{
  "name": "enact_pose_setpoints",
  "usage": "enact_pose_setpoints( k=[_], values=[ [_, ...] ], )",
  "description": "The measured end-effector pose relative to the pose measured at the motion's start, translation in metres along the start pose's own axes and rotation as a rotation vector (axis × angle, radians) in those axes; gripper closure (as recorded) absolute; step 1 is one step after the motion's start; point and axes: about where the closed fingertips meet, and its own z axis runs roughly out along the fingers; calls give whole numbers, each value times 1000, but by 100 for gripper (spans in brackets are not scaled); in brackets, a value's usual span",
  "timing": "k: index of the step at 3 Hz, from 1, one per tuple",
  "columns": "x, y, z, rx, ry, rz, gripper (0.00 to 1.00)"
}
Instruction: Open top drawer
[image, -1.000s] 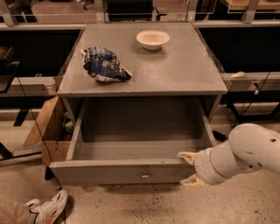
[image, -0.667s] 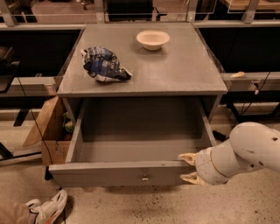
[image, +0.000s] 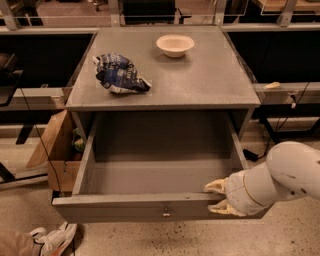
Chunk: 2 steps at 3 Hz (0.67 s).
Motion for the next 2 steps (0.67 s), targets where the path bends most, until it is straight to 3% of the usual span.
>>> enact_pose_setpoints(
  k=[1,2],
  values=[
    [4,18,-2,3,9,5,58],
    [2,17,-6,3,9,5,34]
  ],
)
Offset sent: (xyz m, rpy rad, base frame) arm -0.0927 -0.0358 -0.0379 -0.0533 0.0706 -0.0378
